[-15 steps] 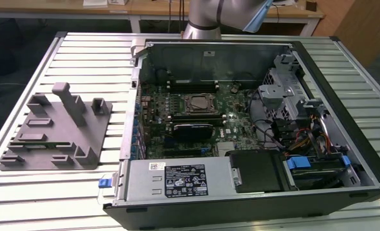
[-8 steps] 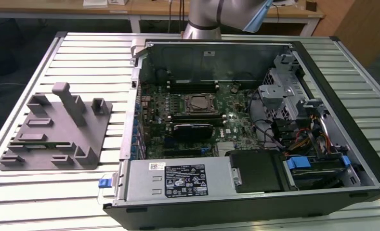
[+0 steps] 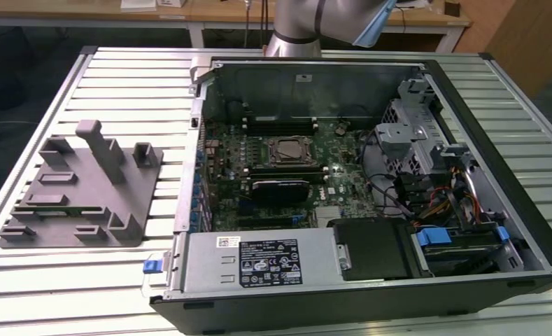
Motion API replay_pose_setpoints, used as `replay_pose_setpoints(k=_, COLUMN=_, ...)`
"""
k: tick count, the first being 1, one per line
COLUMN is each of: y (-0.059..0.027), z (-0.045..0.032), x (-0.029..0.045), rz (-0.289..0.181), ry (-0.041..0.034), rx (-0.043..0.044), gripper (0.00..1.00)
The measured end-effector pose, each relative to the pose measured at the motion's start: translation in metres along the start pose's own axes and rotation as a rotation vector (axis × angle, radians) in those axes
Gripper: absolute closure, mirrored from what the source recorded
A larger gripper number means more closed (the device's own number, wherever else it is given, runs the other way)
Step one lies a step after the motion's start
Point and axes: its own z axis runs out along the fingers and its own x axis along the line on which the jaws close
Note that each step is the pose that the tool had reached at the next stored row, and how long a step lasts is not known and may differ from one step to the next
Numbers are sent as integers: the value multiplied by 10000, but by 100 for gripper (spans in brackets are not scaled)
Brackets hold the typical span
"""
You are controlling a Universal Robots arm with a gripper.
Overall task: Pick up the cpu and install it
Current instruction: 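Install the second cpu locking lever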
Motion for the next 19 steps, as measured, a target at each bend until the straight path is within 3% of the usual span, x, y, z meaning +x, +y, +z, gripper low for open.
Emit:
replay_pose_setpoints(k=10, y=-68, z=188, x=1, rz=11, ry=-6, rx=8, gripper=89)
replay_pose_setpoints(k=14, y=-90, z=250, x=1, rz=28, ry=-24, rx=79, gripper=89)
replay_pose_setpoints(k=19, y=-113, z=312, x=2, rz=30, ry=-55, rx=240, gripper=89)
